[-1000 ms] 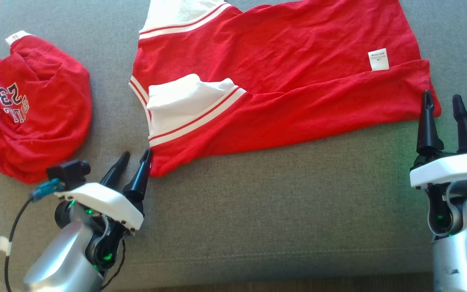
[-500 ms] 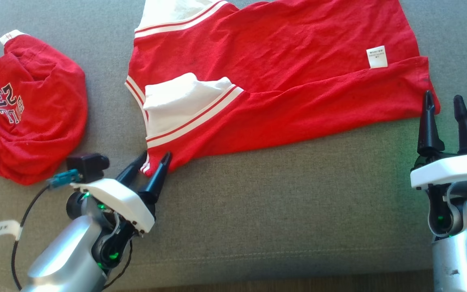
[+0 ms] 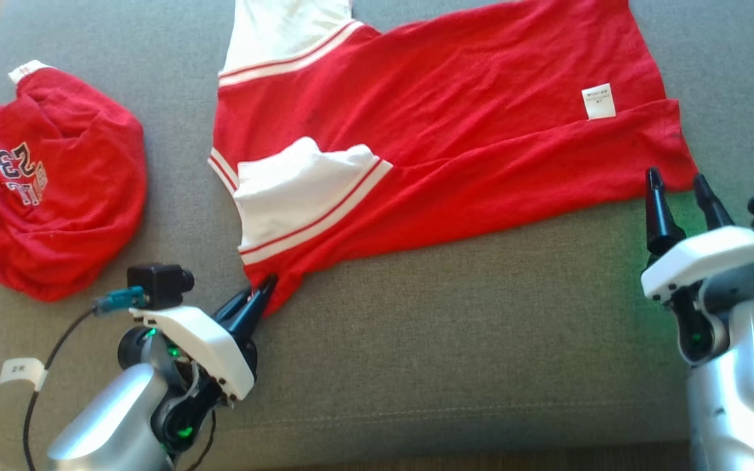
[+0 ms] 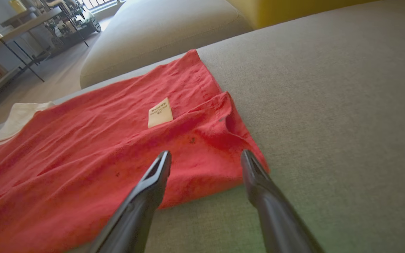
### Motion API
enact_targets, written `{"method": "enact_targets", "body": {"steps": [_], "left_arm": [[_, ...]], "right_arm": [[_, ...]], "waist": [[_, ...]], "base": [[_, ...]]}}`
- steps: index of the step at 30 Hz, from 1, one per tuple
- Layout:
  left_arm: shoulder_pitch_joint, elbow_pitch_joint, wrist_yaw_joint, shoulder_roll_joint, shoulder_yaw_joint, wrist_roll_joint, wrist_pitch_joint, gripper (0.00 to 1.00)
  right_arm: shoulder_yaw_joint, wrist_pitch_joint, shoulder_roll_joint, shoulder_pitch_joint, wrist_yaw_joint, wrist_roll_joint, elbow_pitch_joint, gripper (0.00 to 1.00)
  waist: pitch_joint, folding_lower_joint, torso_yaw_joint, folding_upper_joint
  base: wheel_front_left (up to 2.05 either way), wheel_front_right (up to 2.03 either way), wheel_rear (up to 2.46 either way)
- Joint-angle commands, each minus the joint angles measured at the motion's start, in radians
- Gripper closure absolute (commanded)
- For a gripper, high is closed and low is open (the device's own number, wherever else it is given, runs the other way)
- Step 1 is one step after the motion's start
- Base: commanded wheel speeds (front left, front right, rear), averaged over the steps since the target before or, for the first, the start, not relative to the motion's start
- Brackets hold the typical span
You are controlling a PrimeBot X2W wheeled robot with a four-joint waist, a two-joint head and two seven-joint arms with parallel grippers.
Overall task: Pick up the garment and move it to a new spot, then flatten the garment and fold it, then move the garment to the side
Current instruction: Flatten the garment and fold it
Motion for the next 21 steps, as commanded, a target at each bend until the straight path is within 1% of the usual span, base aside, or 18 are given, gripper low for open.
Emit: {"method": "enact_targets", "body": {"steps": [1, 3, 4, 6, 7, 8, 11, 15, 16, 17, 18, 21], "left_arm": [[0.045, 0.011, 0.003, 0.032, 0.003, -0.004, 0.016, 1.00], [0.045, 0.010, 0.004, 0.036, 0.002, -0.003, 0.016, 1.00], [0.044, 0.009, 0.005, 0.036, 0.001, -0.003, 0.017, 1.00], [0.041, 0.007, 0.008, 0.036, 0.000, -0.001, 0.015, 1.00], [0.041, 0.007, 0.008, 0.036, 0.000, -0.001, 0.015, 1.00], [0.037, 0.006, 0.008, 0.036, -0.002, 0.001, 0.017, 1.00], [0.031, 0.008, 0.008, 0.037, -0.007, 0.007, 0.016, 1.00], [0.025, 0.013, 0.007, 0.034, -0.012, 0.011, 0.011, 1.00], [0.025, 0.014, 0.007, 0.033, -0.013, 0.012, 0.009, 1.00], [0.024, 0.015, 0.007, 0.033, -0.015, 0.011, 0.008, 1.00], [0.023, 0.015, 0.007, 0.032, -0.017, 0.012, 0.008, 1.00], [0.019, 0.019, 0.006, 0.033, -0.023, 0.014, 0.004, 1.00]], "right_arm": [[0.006, 0.018, -0.004, -0.053, 0.000, -0.041, -0.004, 0.00], [-0.023, 0.039, -0.004, -0.083, 0.000, -0.103, 0.036, 0.00], [-0.057, 0.060, -0.004, -0.111, 0.000, -0.158, 0.076, 0.00], [-0.089, 0.086, -0.004, -0.137, 0.000, -0.208, 0.116, 0.00], [-0.089, 0.086, -0.004, -0.137, 0.000, -0.208, 0.116, 0.00], [-0.112, 0.120, -0.004, -0.159, 0.000, -0.254, 0.158, 0.00], [-0.152, 0.174, -0.004, -0.188, 0.000, -0.316, 0.218, 0.00], [-0.192, 0.216, -0.004, -0.225, 0.000, -0.363, 0.274, 0.00], [-0.196, 0.218, -0.004, -0.237, 0.000, -0.360, 0.288, 0.21], [-0.200, 0.219, -0.004, -0.246, 0.000, -0.356, 0.304, 0.56], [-0.203, 0.220, -0.004, -0.254, 0.000, -0.354, 0.319, 1.00], [-0.204, 0.227, -0.004, -0.260, 0.000, -0.358, 0.352, 1.00]], "waist": [[-0.010, 0.0000, 0.006, 0.0001], [-0.018, 0.0000, 0.012, 0.0001], [-0.023, 0.0000, 0.018, 0.0001], [-0.025, 0.0000, 0.025, 0.0001], [-0.025, 0.0000, 0.025, 0.0001], [-0.024, 0.0000, 0.031, 0.0001], [-0.024, 0.0000, 0.039, 0.0001], [-0.026, 0.0000, 0.045, 0.0001], [-0.026, 0.0000, 0.045, 0.0001], [-0.028, 0.0000, 0.045, 0.0001], [-0.030, 0.0000, 0.045, 0.0001], [-0.041, 0.0000, 0.046, 0.0001]], "base": [[0.00, 0.00, 0.00], [0.00, 0.00, 0.00], [0.00, 0.00, 0.00], [0.00, 0.00, 0.00], [0.00, 0.00, 0.00], [0.00, 0.00, 0.00], [0.00, 0.00, 0.00], [0.00, 0.00, 0.00], [0.00, 0.00, 0.00], [0.00, 0.00, 0.00], [0.00, 0.00, 0.00], [0.00, 0.00, 0.00]]}}
